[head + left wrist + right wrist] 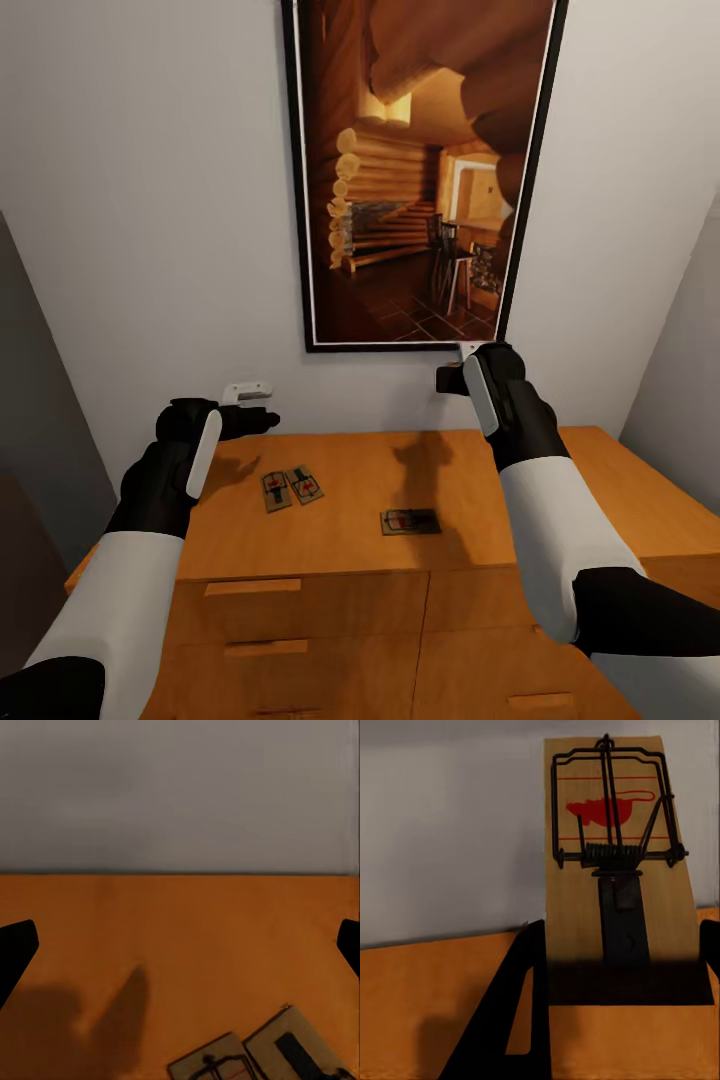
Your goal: Take the four mousetraps from the cabinet in the bathroom and place them on the bathroom floor. Make sure all four end up on the same floor surface, and ensure that at least two of them are either under or directly next to the same bathroom sink.
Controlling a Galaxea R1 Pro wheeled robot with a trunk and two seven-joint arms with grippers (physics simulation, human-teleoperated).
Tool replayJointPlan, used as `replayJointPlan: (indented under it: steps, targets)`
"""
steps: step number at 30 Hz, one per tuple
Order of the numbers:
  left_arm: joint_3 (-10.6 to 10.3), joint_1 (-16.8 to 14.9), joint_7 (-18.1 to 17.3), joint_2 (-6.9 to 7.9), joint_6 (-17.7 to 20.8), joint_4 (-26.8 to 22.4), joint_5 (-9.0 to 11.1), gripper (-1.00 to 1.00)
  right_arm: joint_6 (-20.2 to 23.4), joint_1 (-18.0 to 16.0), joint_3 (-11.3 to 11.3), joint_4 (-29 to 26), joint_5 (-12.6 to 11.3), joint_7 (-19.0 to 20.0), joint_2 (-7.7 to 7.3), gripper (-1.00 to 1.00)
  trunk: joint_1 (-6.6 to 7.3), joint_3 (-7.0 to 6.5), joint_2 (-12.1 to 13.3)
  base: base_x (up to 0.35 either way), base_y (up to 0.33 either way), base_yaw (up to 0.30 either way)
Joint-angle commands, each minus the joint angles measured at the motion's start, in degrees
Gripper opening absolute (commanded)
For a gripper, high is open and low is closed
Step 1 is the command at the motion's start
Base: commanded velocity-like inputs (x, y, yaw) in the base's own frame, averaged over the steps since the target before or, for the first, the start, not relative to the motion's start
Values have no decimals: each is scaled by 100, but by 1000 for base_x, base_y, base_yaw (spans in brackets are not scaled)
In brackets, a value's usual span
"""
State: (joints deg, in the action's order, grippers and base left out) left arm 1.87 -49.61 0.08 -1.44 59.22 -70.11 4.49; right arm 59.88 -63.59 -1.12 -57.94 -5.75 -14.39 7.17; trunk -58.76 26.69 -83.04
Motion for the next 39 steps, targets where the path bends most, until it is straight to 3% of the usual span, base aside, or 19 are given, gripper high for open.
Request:
replayJointPlan:
  steps: [1, 14, 33, 39]
  targets:
    - [16, -5, 1, -5, 27, -3, 40, 100, 12, -4, -11, -5, -66, -47, 4, -100, 3, 7, -4, -289, -82, 0]
    - [16, -5, 1, -5, 21, 1, 68, 100, 12, -4, -10, -6, -46, -53, -5, -100, 3, 7, -4, -270, -75, 0]
    - [16, -5, 0, -5, 12, 230, 60, 100, 12, 39, -5, -6, -42, -47, -2, -100, 3, 7, -4, -17, -5, 2]
    - [16, -5, 1, -5, 10, 327, 53, 100, 12, 61, -4, -2, -41, -47, 2, -100, 3, -4, -4, 0, 0, 180]
